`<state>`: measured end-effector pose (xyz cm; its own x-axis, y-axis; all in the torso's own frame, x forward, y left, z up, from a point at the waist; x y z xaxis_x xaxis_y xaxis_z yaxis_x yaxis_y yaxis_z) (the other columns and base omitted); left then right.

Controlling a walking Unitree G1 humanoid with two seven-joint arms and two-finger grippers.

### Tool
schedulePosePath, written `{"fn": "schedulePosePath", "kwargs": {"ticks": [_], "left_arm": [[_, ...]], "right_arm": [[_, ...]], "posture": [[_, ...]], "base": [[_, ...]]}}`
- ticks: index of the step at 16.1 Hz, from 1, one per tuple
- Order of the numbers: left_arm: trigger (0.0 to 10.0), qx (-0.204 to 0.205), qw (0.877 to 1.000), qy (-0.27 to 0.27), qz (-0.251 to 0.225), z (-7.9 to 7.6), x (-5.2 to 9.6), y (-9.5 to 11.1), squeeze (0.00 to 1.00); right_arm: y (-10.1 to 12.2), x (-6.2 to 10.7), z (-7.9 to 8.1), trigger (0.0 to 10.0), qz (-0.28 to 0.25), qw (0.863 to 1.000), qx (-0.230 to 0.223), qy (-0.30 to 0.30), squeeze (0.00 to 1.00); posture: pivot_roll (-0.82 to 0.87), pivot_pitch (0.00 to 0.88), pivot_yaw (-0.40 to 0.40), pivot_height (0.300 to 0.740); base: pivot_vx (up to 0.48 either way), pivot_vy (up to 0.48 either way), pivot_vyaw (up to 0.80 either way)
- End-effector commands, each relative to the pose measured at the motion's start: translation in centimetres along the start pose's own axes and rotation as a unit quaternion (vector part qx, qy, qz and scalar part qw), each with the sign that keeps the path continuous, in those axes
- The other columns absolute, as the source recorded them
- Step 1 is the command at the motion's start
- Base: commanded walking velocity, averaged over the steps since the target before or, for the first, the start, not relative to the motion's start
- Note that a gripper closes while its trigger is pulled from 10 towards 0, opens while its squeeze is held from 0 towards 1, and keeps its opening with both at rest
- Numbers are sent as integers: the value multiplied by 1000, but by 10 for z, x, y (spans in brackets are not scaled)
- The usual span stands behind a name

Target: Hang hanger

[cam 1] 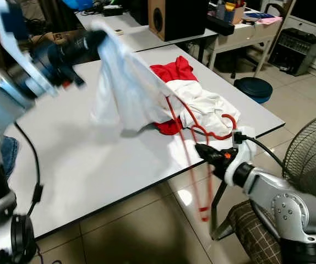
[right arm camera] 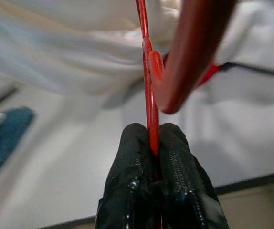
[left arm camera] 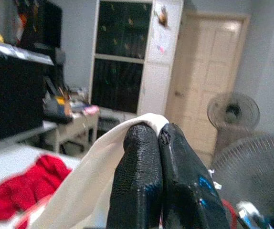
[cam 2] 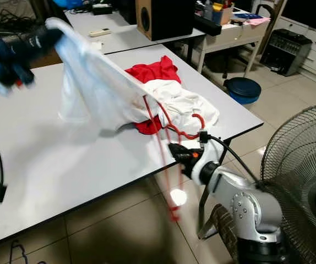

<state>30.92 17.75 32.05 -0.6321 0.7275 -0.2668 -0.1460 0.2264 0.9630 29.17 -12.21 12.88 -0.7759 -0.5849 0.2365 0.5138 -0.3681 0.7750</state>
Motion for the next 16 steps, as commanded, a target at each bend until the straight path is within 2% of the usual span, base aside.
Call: {"fn": "schedulePosePath", "kwargs": {"ticks": [1,4,5,7,8,9,10,13,14,15,16], "left_arm": [[0,-15,1000,-20,9,-8,-2,-2,0],[0,-12,998,-62,30,-21,-3,-15,0],[0,-19,995,-66,68,-24,0,-33,0],[0,-18,992,-55,114,-24,5,-61,0],[0,-16,987,-42,156,-25,10,-89,0],[0,-25,980,-34,195,-26,16,-112,0],[0,-34,973,-32,224,-29,22,-130,0],[0,-14,970,-45,237,-42,27,-145,0],[0,-19,959,-59,276,-51,36,-164,0],[0,-19,956,-57,288,-51,40,-171,0],[0,-11,953,-49,297,-51,47,-181,0]], "right_arm": [[3,0,8,10000,-14,999,-41,27,0],[6,-6,16,10000,-36,993,-98,50,0],[17,-9,22,10000,-65,986,-135,68,0],[34,-15,25,10000,-114,968,-207,84,0],[43,-20,16,10000,-143,948,-275,71,0],[44,-24,11,10000,-152,935,-313,66,0],[43,-28,10,10000,-152,926,-338,70,0],[38,-38,4,10000,-142,922,-359,44,0],[40,-46,-2,10000,-149,909,-387,30,0],[42,-48,-3,10000,-156,903,-399,33,0],[51,-50,-1,10000,-170,890,-420,42,0]], "posture": [[-100,0,26,740],[-101,0,24,740],[-101,0,23,740],[-100,0,22,740],[-94,0,12,740],[-91,0,7,740],[-89,0,4,740],[-81,0,-4,740],[-70,0,-11,740],[-65,0,-13,740],[-65,0,-13,740]], "base": [[0,0,0],[0,0,0],[0,0,0],[0,0,0],[0,0,0],[0,0,0],[0,0,0],[0,0,0],[0,0,0],[0,0,0],[0,0,0]]}}
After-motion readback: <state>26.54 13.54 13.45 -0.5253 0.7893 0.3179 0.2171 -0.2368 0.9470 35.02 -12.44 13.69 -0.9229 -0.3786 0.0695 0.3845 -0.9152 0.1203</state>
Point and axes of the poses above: a point about 5 cm out from each wrist's last joint towards the gripper, its own x axis pointing back from the gripper into the wrist, its own y axis along the axis of the wrist's last joint, z = x × y, the point moved 3 cm from there along -x, pointing out of the wrist towards the gripper, and after that the axes turned 4 degrees about -x, right-handed, at the moved point
